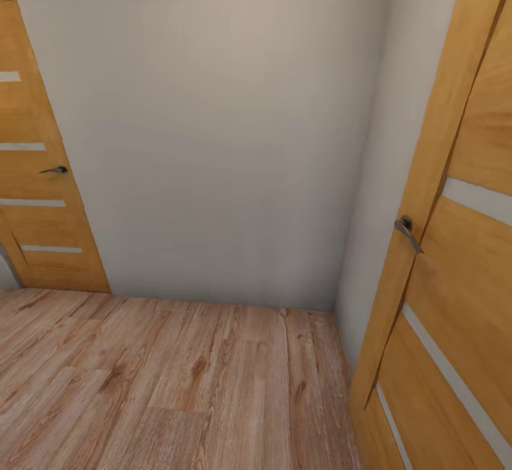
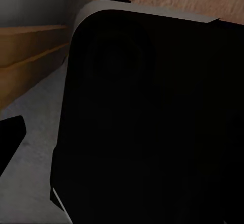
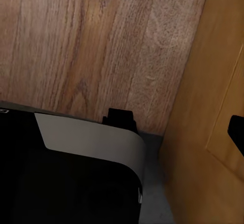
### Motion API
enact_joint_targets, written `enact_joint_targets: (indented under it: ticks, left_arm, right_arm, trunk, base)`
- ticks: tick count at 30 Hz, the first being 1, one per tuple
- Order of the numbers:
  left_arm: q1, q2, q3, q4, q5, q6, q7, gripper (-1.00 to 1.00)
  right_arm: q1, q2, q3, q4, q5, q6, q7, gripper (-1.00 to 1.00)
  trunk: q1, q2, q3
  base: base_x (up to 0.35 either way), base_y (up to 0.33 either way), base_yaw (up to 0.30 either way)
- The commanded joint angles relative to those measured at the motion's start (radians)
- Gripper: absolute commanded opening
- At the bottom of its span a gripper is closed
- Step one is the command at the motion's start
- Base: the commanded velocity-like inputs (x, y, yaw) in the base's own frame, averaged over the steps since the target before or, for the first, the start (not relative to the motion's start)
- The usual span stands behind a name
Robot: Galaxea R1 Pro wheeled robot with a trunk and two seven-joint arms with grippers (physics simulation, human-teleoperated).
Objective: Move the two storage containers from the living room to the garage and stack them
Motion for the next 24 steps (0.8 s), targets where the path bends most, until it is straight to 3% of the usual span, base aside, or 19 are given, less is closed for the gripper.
enact_joint_targets:
  ticks: [1, 6, 15, 24]
  left_arm:
    - [0.000, -0.001, 0.000, -0.001, 0.006, -0.002, 0.001, 1.00]
    - [0.000, -0.001, 0.000, -0.001, 0.006, -0.002, 0.001, 1.00]
    - [0.000, -0.002, 0.000, -0.001, 0.006, -0.002, 0.001, 1.00]
    - [0.000, 0.000, 0.000, -0.001, 0.006, -0.002, 0.001, 1.00]
  right_arm:
    - [-0.001, 0.001, 0.008, 0.003, -0.010, -0.006, -0.001, 1.00]
    - [-0.001, 0.001, 0.008, 0.003, -0.011, -0.007, -0.002, 1.00]
    - [-0.001, 0.001, 0.008, 0.003, -0.011, -0.007, -0.002, 1.00]
    - [-0.001, 0.001, 0.009, 0.003, -0.011, -0.007, -0.002, 1.00]
  trunk:
    - [0.000, 0.000, -0.001]
    - [0.000, 0.000, -0.001]
    - [0.000, 0.000, -0.001]
    - [0.000, 0.000, -0.001]
  base:
    - [0.000, 0.000, 0.088]
    - [0.000, -0.018, 0.034]
    - [0.000, -0.173, 0.004]
    - [0.000, -0.021, 0.004]
